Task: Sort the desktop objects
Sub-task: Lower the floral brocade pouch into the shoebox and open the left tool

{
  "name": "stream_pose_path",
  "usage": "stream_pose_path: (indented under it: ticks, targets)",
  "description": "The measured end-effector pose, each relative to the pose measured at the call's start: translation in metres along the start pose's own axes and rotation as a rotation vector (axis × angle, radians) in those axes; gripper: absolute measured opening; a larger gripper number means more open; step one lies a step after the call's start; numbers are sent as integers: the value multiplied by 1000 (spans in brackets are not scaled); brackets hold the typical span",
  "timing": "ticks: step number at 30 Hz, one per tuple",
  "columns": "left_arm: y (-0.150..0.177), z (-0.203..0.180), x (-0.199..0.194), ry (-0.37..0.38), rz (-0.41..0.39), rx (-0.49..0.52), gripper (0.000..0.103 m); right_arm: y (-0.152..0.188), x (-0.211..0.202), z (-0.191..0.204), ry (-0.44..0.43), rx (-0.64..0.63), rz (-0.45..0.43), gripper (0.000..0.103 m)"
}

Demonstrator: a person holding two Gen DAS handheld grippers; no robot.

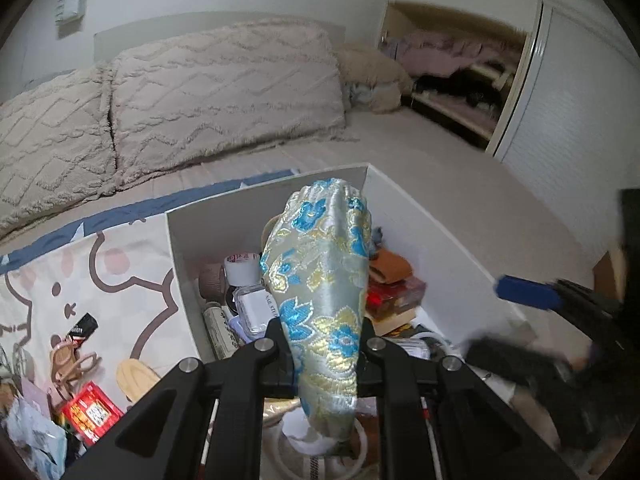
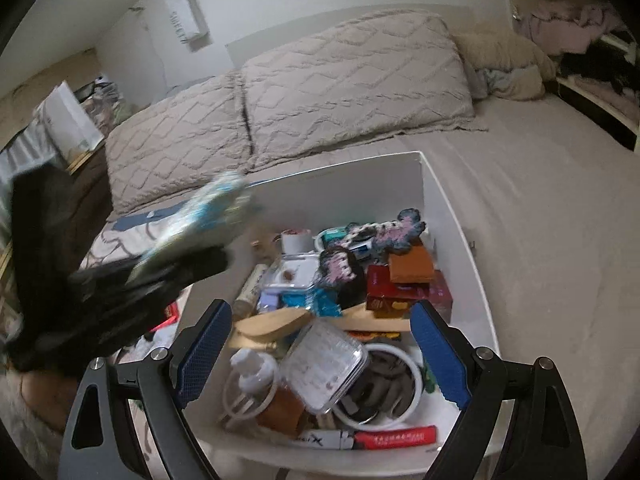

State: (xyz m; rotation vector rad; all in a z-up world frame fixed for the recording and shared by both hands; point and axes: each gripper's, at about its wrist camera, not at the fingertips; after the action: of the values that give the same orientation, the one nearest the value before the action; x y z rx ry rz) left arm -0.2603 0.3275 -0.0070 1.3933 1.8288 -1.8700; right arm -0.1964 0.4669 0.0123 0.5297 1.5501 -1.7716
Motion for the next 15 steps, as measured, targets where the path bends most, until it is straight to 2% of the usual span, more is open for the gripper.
stream_pose_path:
  ticks: [5, 6, 7, 12, 15]
  targets:
    - [-5, 0, 21, -31, 69, -2, 13, 12, 0, 18, 3, -83, 9, 92]
    - [-6, 1, 25, -44, 81, 1, 13, 15, 1, 20, 5, -94, 15, 95]
    - [-7, 1, 28, -57, 92, 8, 13, 18, 1, 22, 6, -101, 23, 103]
    - [-13, 6, 45, -137, 148, 29, 13, 27, -2, 25, 7, -125, 22, 103]
    - [-18, 10, 51, -185, 150, 30, 13, 29, -3, 25, 7, -129, 23, 103]
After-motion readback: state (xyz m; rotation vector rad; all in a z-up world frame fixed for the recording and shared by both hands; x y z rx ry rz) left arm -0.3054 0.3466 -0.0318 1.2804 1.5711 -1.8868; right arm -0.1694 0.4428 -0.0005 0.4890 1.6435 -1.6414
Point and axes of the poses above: each gripper's, at about its wrist camera, not at the fingertips, and x roughly the way its jaws point, z to its left, y to its underside, and after that the axes turned 5 degrees about y, right-handed
